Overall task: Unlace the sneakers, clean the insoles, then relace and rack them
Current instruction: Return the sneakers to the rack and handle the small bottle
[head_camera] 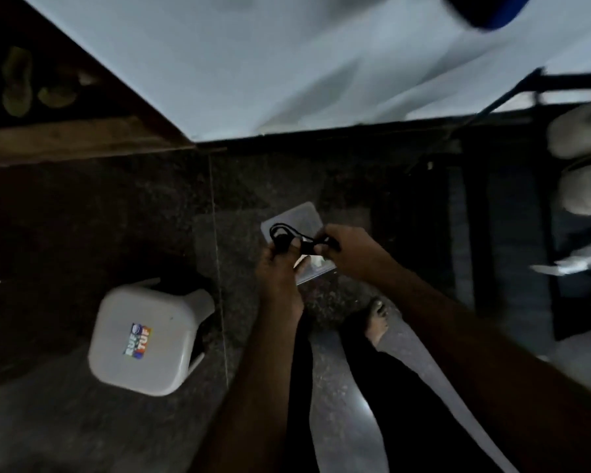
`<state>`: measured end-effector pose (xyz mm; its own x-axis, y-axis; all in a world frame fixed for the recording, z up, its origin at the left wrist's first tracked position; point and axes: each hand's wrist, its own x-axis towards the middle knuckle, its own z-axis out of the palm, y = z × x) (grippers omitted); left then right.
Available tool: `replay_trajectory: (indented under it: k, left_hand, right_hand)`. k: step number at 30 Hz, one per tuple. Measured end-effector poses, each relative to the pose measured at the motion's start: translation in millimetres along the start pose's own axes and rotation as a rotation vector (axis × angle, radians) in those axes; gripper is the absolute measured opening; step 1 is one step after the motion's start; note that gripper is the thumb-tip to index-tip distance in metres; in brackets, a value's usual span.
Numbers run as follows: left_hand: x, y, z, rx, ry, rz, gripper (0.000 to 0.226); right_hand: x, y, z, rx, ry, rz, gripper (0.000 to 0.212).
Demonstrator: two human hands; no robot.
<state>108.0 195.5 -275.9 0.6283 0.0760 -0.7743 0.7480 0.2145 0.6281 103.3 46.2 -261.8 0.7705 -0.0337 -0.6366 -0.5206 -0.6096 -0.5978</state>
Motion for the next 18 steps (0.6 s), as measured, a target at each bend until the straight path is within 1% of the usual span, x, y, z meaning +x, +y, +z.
replay_trajectory:
  k: [3,5,7,8,10,13,14,16,18]
  left_hand:
    - [64,-46,-28,-0.048,0.083,-0.1,0.02]
    - [112,-79,-41,-0.046,0.152,-0.155,0.023]
    - [160,-113,-53,-0.056,0.213,-0.202,0.021]
    - [180,-128,-55,-0.056,0.23,-0.222,0.02]
    - [220,-159,-59,-0.044,0.247,-0.231,0.025]
    - [268,-188,-55,-0.018,0.222,-0.178,0.042]
    - [289,-197,-55,0.005,0.2,-0.139,0.044]
    - [323,-208,-52,0.085,0.171,-0.037,0.041]
    - [352,-216,-49,0.193,0.183,0.063,0.033]
  right_hand:
    - [59,37,58,-0.063,-0.061,-0.065,0.023]
    - [96,69,99,-0.101,-0.118,-0.071,0.025]
    - [129,106,137,-0.073,-0.131,-0.008,0.022]
    - [146,124,152,-0.033,-0.109,0.022,0.021]
    - [179,156,175,-0.01,-0.078,0.052,0.021]
    - [230,186,188,-0.088,-0.028,0.022,0.023]
    - [251,193,189,-0.105,0.001,0.002,0.024]
    - [294,198,186,-0.152,-0.003,-0.046,0.026]
    - [335,200,186,-0.264,-0.089,-0.08,0.028]
